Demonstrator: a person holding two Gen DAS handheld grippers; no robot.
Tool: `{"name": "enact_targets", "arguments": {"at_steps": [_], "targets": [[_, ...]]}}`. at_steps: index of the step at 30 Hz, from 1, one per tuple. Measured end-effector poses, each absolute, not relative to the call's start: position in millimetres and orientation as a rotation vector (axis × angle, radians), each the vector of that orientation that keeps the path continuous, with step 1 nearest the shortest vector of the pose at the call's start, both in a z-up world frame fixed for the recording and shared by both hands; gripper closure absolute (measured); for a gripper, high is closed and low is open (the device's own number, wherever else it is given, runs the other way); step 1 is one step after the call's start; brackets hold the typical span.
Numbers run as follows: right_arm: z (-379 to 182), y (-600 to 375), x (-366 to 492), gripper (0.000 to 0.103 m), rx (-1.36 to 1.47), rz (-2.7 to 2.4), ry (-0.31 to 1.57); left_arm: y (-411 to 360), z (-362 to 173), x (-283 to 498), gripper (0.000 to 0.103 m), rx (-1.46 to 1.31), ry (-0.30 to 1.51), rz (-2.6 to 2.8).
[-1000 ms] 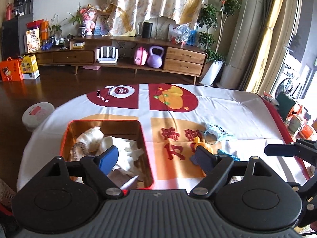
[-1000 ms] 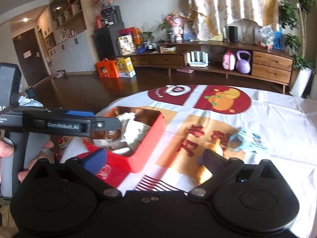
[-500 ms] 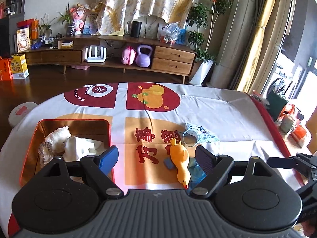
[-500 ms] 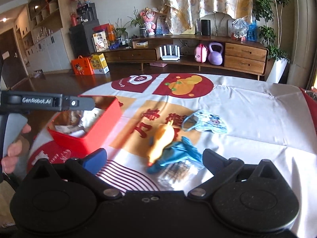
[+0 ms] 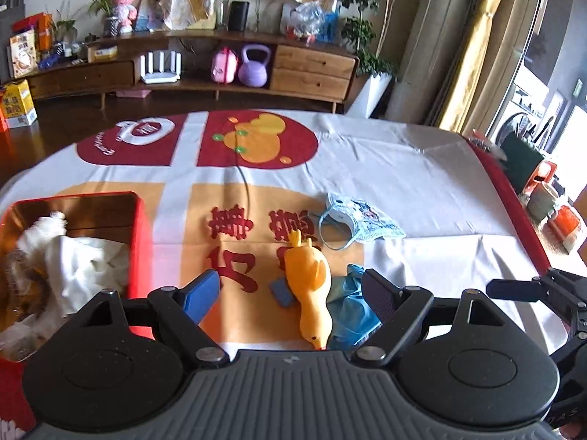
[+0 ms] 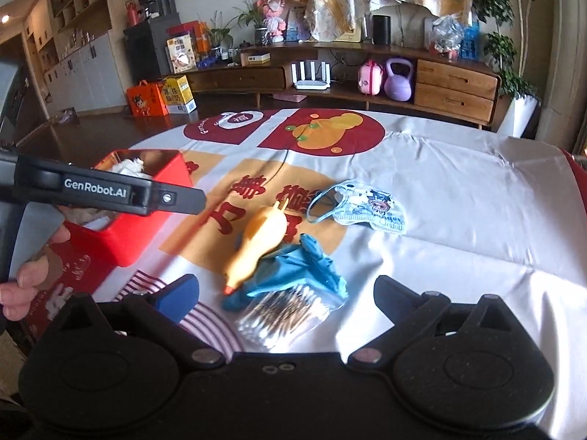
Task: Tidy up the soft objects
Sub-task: 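Withdraw both grippers from the tin toward the duck and blue glove, then grasp the yellow rubber duck with the left gripper while the right gripper grasps the blue glove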
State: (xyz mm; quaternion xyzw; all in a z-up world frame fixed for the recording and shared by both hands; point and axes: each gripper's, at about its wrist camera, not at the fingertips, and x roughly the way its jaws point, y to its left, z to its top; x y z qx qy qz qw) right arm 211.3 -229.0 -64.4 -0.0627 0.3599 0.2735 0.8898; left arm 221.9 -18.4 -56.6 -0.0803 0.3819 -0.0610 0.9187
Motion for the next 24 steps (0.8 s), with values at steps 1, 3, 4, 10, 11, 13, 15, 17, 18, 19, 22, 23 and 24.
{"name": "enact_targets", "arguments": {"at_steps": [1,3,4,10,11,13,15,17,18,19,22,23,24], "targets": [[-66.1,-229.3,215.9,0.002,-0.137,0.565,0.748,-19.9,-59.0,226.1,0.018,-0.168,0.791,-0.133],[-69.4,-230.7,225.9,0.003,-0.123,0.57,0.763,-24.2,-64.0,234.5,0.018,-0.167,0.804,-0.148],[-70.9,-231.0,230.4,0.003,-0.119,0.573,0.769,-27.0,-67.1,239.7,0.018,-0.162,0.812,-0.152],[-83.0,-225.6,248.4,0.006,-0.139,0.595,0.796,-40.3,-86.6,263.2,0.018,-0.134,0.865,-0.177],[-85.2,-224.4,250.7,0.006,-0.139,0.599,0.801,-41.6,-89.8,266.0,0.018,-0.136,0.874,-0.182],[-89.7,-221.4,254.9,0.006,-0.14,0.604,0.81,-44.4,-95.2,270.8,0.018,-0.136,0.887,-0.184],[-94.0,-219.2,258.8,0.007,-0.142,0.607,0.819,-46.3,-100.6,276.4,0.018,-0.14,0.898,-0.191],[-97.8,-217.6,262.6,0.007,-0.14,0.61,0.824,-47.6,-104.3,280.8,0.018,-0.141,0.908,-0.191],[-99.2,-216.9,263.9,0.007,-0.137,0.612,0.826,-48.0,-106.6,283.1,0.018,-0.143,0.911,-0.196],[-100.7,-216.2,265.8,0.007,-0.136,0.613,0.829,-48.4,-108.8,285.5,0.018,-0.143,0.914,-0.198],[-103.6,-215.2,269.8,0.012,-0.128,0.616,0.833,-49.1,-113.7,289.8,0.018,-0.141,0.92,-0.195],[-104.8,-214.8,271.2,0.013,-0.126,0.618,0.837,-49.3,-115.7,291.1,0.018,-0.138,0.922,-0.192],[-106.0,-214.0,272.7,0.013,-0.124,0.62,0.841,-49.6,-117.7,292.6,0.019,-0.138,0.927,-0.195]]}}
